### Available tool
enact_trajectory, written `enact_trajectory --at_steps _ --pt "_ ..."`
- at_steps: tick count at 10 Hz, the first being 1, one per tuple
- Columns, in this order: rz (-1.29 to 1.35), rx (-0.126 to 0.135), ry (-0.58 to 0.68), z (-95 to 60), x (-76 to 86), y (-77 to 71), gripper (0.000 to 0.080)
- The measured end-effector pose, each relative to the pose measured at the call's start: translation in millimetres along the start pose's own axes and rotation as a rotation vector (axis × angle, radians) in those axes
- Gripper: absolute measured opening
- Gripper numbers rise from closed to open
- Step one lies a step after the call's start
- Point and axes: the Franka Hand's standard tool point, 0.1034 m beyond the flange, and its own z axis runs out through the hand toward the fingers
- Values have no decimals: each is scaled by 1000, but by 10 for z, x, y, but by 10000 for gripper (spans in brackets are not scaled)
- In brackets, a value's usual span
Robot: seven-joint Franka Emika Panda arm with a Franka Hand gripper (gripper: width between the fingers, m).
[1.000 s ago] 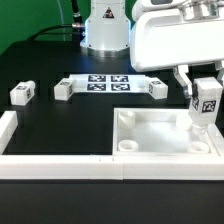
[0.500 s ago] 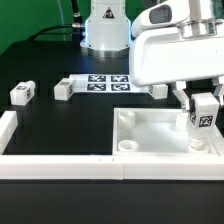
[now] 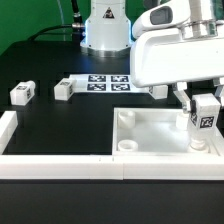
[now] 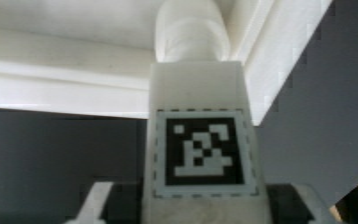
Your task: Assemble square table
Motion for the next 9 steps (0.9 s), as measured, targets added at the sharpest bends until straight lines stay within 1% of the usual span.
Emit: enact_trajectory --at_steps 1,3,4,9 --pt "0 -1 6 4 5 0 291" --pt "1 0 0 78 -49 -18 291" --pt "0 1 1 102 -49 -27 291" --pt "-3 -6 40 112 -32 -37 291"
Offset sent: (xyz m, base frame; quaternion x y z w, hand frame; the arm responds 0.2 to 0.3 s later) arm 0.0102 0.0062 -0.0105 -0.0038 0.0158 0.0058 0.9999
